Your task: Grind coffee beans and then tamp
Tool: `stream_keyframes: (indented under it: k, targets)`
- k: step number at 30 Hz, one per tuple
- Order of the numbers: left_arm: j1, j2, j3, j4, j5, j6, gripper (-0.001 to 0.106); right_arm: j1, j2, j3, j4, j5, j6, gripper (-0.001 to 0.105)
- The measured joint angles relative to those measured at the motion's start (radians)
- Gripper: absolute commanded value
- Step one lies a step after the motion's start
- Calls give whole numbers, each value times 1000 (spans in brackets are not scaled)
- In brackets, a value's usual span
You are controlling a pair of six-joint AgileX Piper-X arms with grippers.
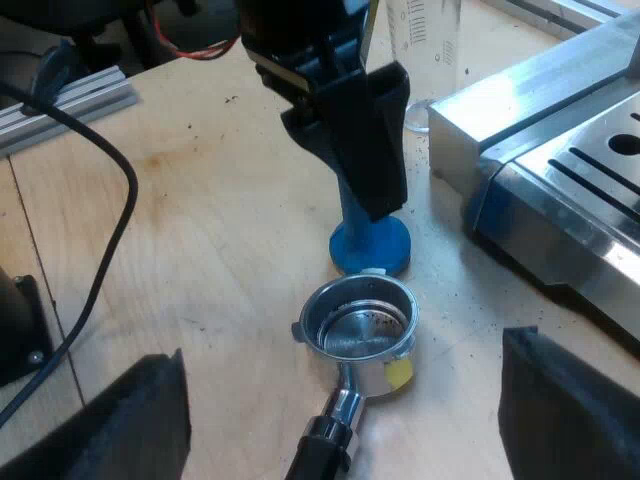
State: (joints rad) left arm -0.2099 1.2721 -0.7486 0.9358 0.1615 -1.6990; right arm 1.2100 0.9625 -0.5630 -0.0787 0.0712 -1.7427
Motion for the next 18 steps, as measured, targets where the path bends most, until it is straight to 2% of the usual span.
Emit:
stream_keyframes:
  k: [18]
  targets:
    - [0, 136, 0, -32, 0, -6, 73, 0, 0, 0, 0, 0, 22, 66]
